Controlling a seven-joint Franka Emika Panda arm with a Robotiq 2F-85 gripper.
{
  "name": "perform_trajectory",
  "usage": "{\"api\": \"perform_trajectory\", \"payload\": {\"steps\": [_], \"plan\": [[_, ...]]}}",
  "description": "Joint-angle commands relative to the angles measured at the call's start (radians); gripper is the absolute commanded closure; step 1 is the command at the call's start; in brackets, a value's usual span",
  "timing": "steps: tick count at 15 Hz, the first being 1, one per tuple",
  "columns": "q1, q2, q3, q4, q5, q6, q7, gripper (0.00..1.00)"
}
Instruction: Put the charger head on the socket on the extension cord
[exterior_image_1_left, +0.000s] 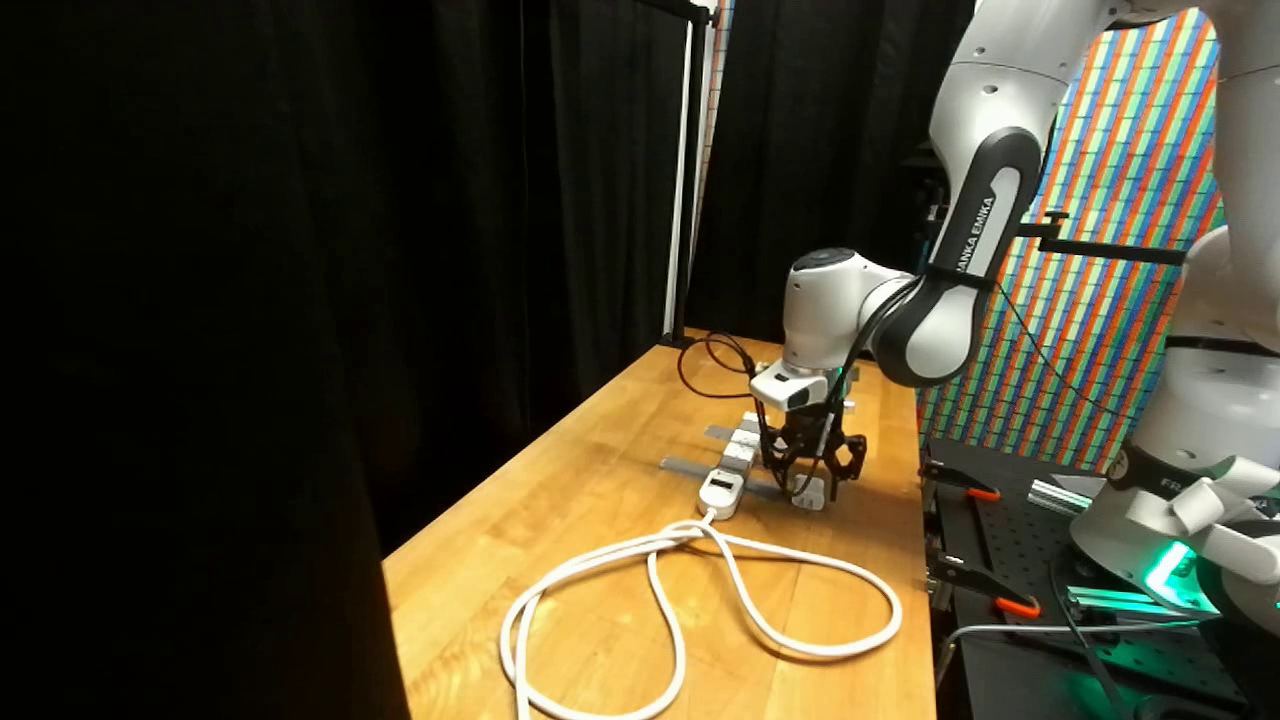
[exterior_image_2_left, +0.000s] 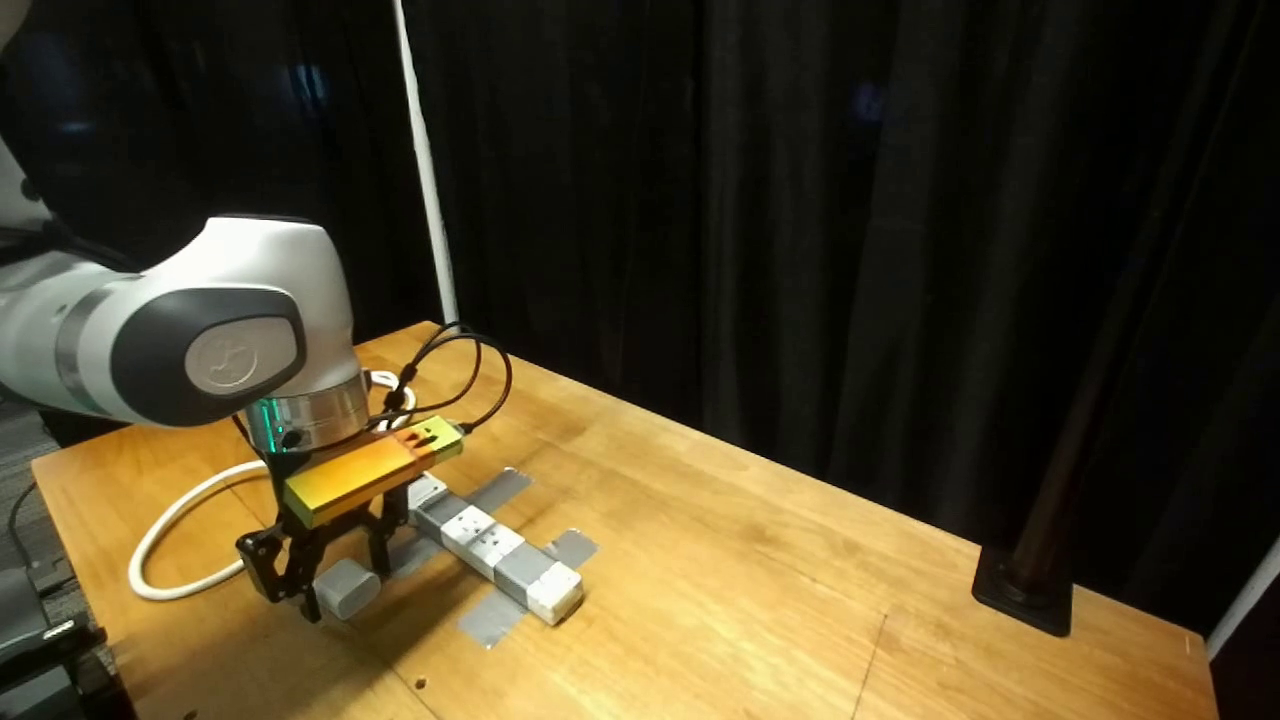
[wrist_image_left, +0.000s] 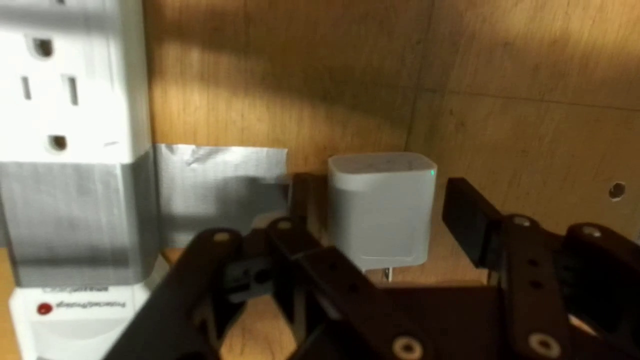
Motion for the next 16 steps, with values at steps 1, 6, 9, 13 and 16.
{"api": "perform_trajectory", "payload": {"steps": [1, 6, 9, 13, 16], "plan": [[-0.035, -0.004, 0.002, -0.005, 0.021, 0.032, -0.049, 0.00], [-0.071, 0.005, 0.012, -0.001, 0.038, 0.048, -0.080, 0.26], [-0.083, 0.009, 0.020, -0.001, 0.059, 0.057, -0.095, 0.52], [-0.094, 0.014, 0.033, 0.001, 0.098, 0.048, -0.112, 0.77], [-0.013, -0.022, -0.077, 0.015, 0.024, 0.000, 0.030, 0.77]]}}
